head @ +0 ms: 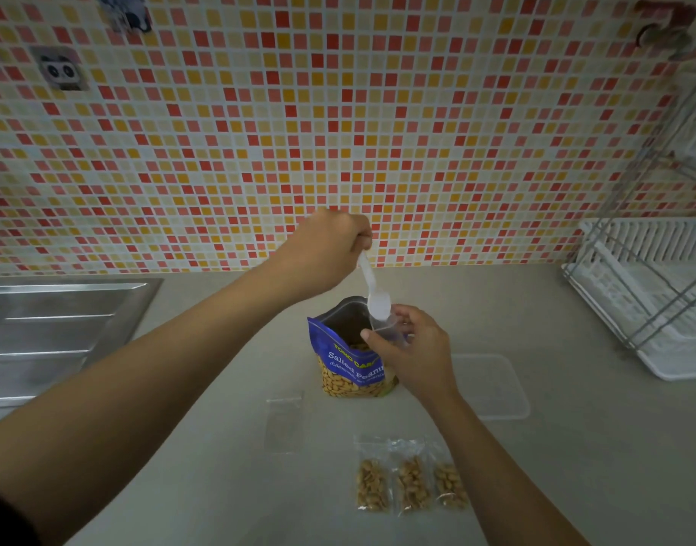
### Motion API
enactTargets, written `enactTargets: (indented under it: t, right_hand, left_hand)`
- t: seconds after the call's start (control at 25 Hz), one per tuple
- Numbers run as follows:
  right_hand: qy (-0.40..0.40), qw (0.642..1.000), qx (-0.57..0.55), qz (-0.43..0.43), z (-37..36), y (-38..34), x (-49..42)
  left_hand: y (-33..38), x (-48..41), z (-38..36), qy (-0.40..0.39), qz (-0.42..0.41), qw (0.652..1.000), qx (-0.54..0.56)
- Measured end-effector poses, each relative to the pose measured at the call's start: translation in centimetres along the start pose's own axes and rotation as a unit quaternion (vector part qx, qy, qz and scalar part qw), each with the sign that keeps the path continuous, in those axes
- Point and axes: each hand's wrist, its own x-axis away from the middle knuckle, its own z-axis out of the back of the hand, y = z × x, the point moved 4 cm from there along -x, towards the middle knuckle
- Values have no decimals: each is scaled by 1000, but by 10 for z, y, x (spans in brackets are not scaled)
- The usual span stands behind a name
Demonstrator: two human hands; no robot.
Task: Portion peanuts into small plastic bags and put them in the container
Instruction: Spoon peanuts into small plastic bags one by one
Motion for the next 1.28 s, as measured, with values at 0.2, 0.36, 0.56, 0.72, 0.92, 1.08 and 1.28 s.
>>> enactTargets:
  t: [0.2,0.36,0.56,0.72,0.92,1.08,1.28]
  right_hand:
    - [-1,997,-63,-41,5,8,-1]
    - [28,988,-131,-78,15,10,1]
    - [41,976,-193,-96,17,9,3]
    - [25,965,-242,-102,-2,-2,18]
    - [-22,954,-271,-126,-31,1,47]
    - [-93,938,-298,-153,-47,26,69]
    - [-106,926,-240,-272,-79,70,93]
  left_hand:
    - [-50,10,-15,-41,134,990,4]
    - [-54,32,-85,-176,136,974,-35]
    - [-64,63,-80,89,153,983,44]
    - [-41,135,-100,93,128,943,293]
    - [-49,173,-129,85,190,902,379]
    - [-67,202,-149,45,263,855,445]
    - [-79,246,-189,-17,389,740,548]
